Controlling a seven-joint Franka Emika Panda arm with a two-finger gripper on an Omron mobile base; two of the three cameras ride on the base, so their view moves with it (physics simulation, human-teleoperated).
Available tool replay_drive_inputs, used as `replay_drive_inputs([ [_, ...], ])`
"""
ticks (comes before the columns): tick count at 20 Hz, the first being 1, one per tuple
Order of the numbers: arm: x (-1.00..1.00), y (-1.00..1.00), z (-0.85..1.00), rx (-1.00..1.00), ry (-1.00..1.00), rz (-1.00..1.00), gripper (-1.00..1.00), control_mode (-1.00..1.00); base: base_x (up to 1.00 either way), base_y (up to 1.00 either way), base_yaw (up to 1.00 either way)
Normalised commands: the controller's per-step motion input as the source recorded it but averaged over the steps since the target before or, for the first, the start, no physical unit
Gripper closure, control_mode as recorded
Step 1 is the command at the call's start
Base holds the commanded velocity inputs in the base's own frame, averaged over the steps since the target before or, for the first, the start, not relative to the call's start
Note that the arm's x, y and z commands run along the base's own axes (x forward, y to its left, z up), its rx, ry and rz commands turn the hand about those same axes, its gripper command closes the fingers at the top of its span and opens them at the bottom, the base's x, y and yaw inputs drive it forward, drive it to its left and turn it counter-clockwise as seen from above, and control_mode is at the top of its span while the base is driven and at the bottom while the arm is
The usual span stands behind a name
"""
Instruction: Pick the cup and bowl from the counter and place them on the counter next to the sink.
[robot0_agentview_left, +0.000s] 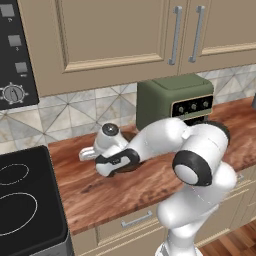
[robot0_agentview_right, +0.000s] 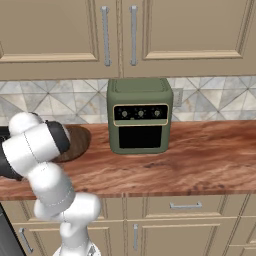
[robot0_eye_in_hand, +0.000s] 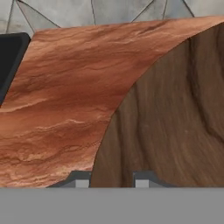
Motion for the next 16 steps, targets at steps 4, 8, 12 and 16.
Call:
replay_drive_inputs([
  [4,-0.03,-0.35,0.63,0.14,0.00,0.01,1.00,-1.00,0.00,0.00,0.00],
  [8,-0.08,0.00,0.24,0.01,0.01,0.00,1.00,-1.00,0.00,0.00,0.00],
  [12,-0.02,0.00,0.47,-0.07,0.22,0.00,1.00,-1.00,0.00,0.00,0.00],
  [16,-0.06,0.00,0.66,-0.16,0.31,0.00,1.00,-1.00,0.00,0.00,0.00],
])
